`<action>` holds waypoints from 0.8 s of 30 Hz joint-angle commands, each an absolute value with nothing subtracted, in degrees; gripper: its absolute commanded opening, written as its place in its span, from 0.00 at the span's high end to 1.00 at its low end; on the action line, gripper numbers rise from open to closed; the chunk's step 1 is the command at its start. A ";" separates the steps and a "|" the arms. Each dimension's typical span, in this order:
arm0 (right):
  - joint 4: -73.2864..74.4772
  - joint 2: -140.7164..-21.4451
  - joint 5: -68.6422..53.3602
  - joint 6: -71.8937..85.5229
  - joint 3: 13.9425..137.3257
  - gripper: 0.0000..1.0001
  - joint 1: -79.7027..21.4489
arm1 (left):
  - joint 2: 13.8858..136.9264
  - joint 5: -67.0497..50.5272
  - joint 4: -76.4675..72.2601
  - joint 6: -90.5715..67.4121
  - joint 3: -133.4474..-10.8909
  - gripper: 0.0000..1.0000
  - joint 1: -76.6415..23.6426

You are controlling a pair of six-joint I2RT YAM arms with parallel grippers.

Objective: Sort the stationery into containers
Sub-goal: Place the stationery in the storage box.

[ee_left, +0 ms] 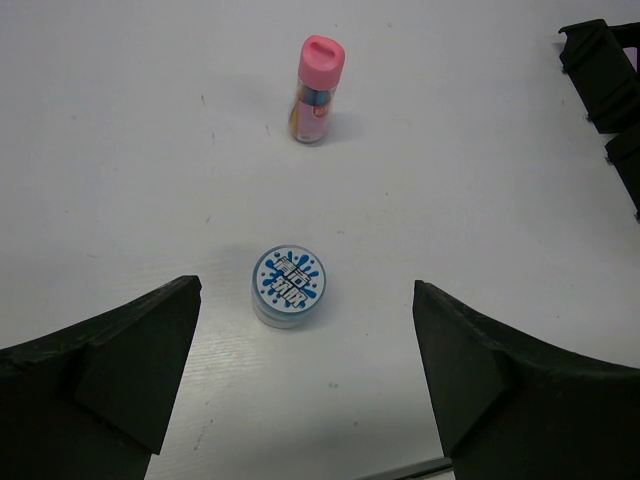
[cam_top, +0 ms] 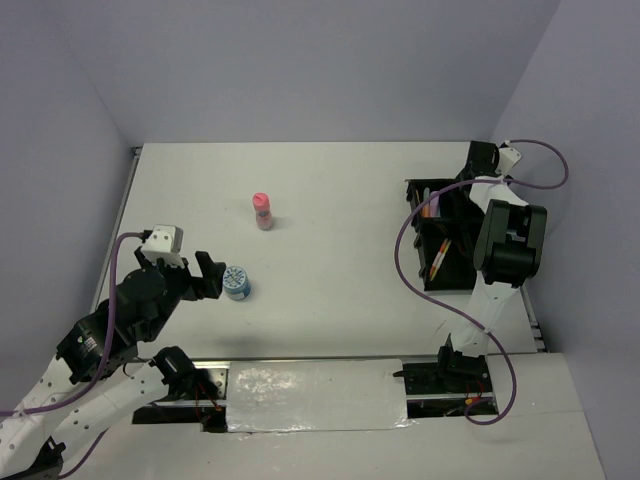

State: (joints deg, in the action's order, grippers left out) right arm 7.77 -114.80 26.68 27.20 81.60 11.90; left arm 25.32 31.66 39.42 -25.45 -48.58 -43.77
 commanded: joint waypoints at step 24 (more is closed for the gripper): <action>-1.65 -100.12 19.69 29.88 74.45 0.00 9.85 | 27.16 30.50 37.00 -23.82 -48.34 0.01 -43.95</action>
State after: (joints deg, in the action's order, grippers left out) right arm 4.03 -106.15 21.15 28.16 77.06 10.70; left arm 26.89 30.87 39.38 -25.39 -48.58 -43.77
